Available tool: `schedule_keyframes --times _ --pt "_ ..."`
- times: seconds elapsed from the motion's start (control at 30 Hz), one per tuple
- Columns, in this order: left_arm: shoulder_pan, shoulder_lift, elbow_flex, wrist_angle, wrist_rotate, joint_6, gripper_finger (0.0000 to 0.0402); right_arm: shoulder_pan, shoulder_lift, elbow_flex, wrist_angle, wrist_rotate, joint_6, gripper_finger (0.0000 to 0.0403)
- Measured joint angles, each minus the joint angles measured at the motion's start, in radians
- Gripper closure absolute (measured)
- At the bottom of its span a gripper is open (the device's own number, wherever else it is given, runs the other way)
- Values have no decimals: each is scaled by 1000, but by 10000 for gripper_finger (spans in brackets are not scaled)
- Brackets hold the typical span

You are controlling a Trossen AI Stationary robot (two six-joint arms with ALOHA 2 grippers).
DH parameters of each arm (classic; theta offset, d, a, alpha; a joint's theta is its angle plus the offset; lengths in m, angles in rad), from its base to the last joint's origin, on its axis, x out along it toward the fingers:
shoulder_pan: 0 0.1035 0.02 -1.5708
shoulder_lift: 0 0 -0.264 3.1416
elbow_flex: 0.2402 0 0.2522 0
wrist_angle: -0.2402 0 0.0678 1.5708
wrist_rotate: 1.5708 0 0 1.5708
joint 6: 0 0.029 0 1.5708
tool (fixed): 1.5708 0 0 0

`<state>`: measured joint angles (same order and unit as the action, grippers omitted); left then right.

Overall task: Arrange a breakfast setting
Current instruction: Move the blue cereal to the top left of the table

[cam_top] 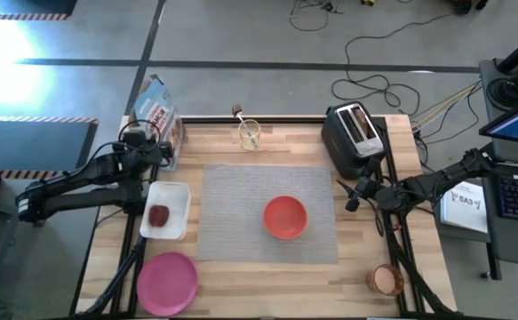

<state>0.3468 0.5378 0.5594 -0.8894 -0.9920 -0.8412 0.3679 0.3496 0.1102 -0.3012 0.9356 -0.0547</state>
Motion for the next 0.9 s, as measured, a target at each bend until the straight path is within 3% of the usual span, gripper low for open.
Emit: schedule_keyframes --times 0.27,0.4,0.9 --pt "0 -5 0 -2 13 -17 289 0 0 0 0 0 0 188" --pt "0 -11 0 -5 74 -27 263 0 0 0 0 0 0 188" --pt "-1 -44 4 -117 177 -167 221 0 0 0 0 0 0 188"
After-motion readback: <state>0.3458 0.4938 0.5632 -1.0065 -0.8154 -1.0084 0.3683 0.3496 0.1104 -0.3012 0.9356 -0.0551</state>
